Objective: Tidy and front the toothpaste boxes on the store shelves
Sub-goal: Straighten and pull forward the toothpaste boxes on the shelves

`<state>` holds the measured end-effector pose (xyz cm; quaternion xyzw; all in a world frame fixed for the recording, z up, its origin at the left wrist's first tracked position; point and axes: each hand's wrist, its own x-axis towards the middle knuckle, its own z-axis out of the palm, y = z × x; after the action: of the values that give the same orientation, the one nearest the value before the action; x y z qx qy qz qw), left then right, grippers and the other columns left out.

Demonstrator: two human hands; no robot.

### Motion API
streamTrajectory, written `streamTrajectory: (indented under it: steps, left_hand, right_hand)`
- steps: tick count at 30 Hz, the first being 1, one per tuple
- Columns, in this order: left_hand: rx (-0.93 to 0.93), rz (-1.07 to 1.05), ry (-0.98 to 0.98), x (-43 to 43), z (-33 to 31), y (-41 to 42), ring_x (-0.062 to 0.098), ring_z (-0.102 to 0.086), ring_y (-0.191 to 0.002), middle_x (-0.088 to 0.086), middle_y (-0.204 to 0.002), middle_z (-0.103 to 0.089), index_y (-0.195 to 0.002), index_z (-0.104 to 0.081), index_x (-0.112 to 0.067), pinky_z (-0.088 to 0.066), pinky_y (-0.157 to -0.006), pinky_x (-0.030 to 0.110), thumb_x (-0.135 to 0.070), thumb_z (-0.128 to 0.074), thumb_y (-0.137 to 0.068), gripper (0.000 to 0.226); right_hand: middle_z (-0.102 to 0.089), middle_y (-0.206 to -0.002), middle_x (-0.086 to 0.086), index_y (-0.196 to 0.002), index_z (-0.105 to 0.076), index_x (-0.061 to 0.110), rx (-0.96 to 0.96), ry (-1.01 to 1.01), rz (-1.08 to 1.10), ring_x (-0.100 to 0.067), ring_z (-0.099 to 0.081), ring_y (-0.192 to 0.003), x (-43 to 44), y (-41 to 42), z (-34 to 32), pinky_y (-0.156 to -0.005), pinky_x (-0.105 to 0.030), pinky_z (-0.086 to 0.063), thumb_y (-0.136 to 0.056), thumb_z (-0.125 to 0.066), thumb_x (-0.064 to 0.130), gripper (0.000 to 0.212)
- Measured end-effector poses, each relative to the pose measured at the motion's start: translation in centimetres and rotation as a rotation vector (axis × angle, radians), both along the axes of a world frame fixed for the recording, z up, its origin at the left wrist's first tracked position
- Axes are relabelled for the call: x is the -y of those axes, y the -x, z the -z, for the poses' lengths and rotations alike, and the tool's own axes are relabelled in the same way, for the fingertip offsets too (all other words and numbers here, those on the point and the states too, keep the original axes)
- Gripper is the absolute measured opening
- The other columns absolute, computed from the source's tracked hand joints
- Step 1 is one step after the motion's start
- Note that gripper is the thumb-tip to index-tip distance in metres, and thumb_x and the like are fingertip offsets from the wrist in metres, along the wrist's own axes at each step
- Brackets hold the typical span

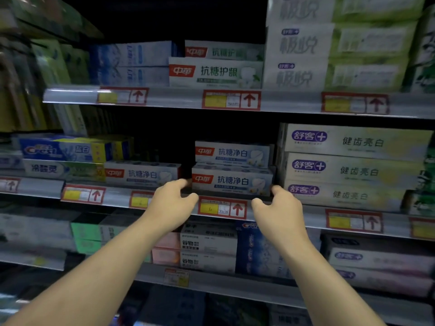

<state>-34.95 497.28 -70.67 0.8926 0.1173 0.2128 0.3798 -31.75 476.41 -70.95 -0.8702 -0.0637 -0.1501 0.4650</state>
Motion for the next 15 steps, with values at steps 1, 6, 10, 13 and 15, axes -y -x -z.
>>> streamTrajectory:
  steps: [1, 6, 10, 13, 15]
  left_hand:
    - [0.003, -0.003, -0.010, -0.2, -0.2, 0.3, 0.031, -0.063, -0.117, 0.011, -0.133, -0.064, -0.151, -0.045, -0.021, -0.052, -0.098, 0.041, -0.028, -0.056, -0.099, 0.054]
    - [0.148, -0.037, -0.041, -2.4, -1.2, 2.2, 0.014, -0.065, -0.081, 0.003, -0.096, -0.072, -0.134, -0.059, -0.022, -0.046, -0.065, 0.022, -0.020, -0.058, -0.099, 0.035]
    - [0.215, -0.142, -0.038, -6.8, -1.9, 3.0, 0.013, -0.061, -0.085, 0.006, -0.106, -0.066, -0.133, -0.058, -0.016, -0.043, -0.068, 0.022, -0.016, -0.059, -0.098, 0.035]
    - [0.199, -0.301, -0.024, -10.4, -2.1, 2.6, 0.024, -0.056, -0.108, 0.012, -0.130, -0.055, -0.141, -0.051, -0.011, -0.042, -0.090, 0.031, -0.019, -0.059, -0.096, 0.046]
    - [0.128, -0.361, 0.009, -12.4, -2.2, 2.2, 0.030, -0.056, -0.113, 0.015, -0.135, -0.052, -0.144, -0.048, -0.010, -0.044, -0.096, 0.038, -0.018, -0.058, -0.096, 0.050]
  right_hand:
    - [-0.063, -0.115, -0.009, -0.138, -0.049, 0.004, 0.021, 0.008, 0.001, -0.020, -0.063, -0.080, 0.0, 0.3, -0.3, -0.050, -0.022, -0.041, -0.098, -0.053, 0.018, 0.042]
    - [-0.048, -0.148, -0.003, -0.151, -0.041, 0.012, 0.195, 0.082, -0.018, -0.022, -0.057, -0.124, -0.9, 1.9, -1.5, -0.102, -0.032, -0.047, -0.099, -0.055, 0.021, 0.055]
    - [-0.045, -0.151, 0.003, -0.154, -0.039, 0.021, 0.231, 0.098, -0.270, -0.016, -0.054, -0.125, -4.8, 2.3, -2.1, -0.097, -0.027, -0.045, -0.101, -0.056, 0.024, 0.055]
    - [-0.046, -0.151, 0.002, -0.154, -0.038, 0.021, 0.156, 0.087, -0.409, -0.001, -0.060, -0.096, -8.4, 2.4, -2.5, -0.076, -0.013, -0.045, -0.103, -0.055, 0.024, 0.054]
    - [-0.053, -0.144, 0.000, -0.152, -0.042, 0.018, 0.089, 0.057, -0.448, 0.003, -0.054, -0.071, -10.7, 2.2, -2.7, -0.062, -0.019, -0.049, -0.103, -0.055, 0.021, 0.051]
